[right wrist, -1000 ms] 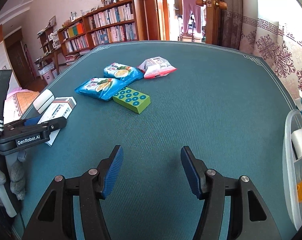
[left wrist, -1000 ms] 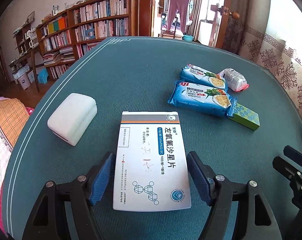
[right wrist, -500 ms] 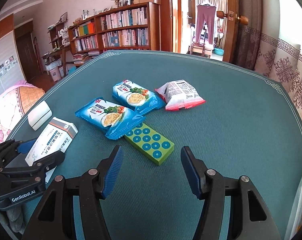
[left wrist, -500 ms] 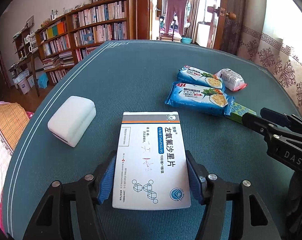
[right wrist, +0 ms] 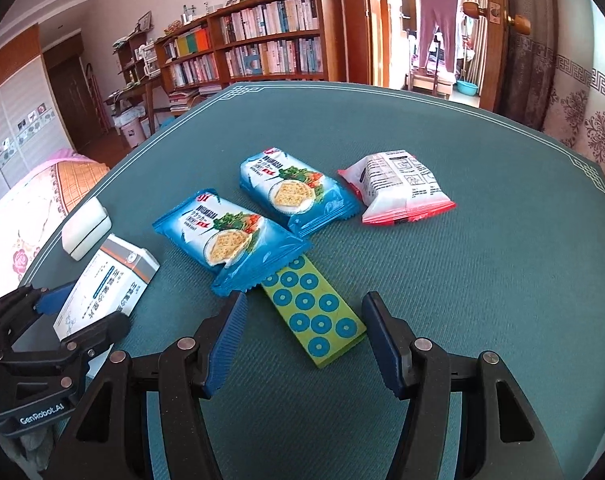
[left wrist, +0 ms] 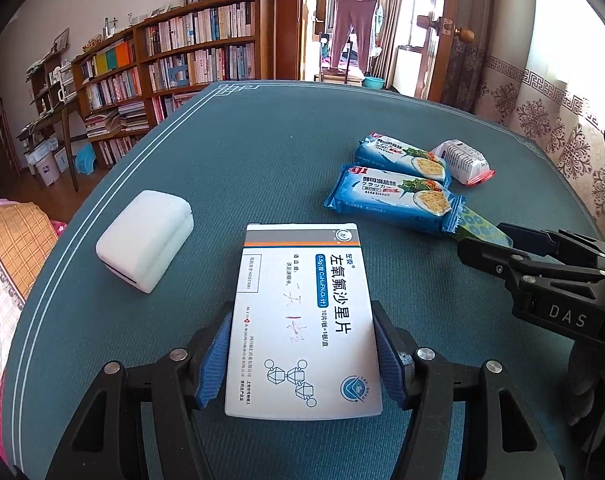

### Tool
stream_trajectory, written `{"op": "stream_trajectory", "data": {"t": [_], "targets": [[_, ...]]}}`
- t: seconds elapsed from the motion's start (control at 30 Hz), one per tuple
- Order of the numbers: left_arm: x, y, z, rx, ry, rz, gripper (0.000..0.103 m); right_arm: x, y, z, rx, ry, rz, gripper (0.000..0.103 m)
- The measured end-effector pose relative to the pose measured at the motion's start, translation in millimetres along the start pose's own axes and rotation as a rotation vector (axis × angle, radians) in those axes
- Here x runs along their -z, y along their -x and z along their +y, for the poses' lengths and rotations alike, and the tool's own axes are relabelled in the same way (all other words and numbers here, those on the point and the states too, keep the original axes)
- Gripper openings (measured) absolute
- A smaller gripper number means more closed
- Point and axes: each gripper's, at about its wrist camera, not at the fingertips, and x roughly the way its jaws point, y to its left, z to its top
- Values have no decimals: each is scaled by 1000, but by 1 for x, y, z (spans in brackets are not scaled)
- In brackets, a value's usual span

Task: Organize objects
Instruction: 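Hold the medicine box in the left tool while the right tool grasps the green dotted block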

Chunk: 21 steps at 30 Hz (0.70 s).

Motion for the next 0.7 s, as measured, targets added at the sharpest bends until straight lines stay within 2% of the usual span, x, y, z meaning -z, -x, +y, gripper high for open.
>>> {"op": "stream_trajectory", "data": {"t": [0.1,0.2,0.43,0.57,0.7], "targets": [[0,0,0,0,0,0,66,6,2,9,16,31,5,56],[0,0,1,0,-1,0,66,5,1,11,46,34,1,47],[0,1,1,4,-4,0,66,-3,-7,12,81,37,3,44],[1,1,3,9,-1,0,66,-1,-5,13,113,42,1,31],[0,2,4,14,1,-1,66,6,1,12,110,26,-2,30]]}}
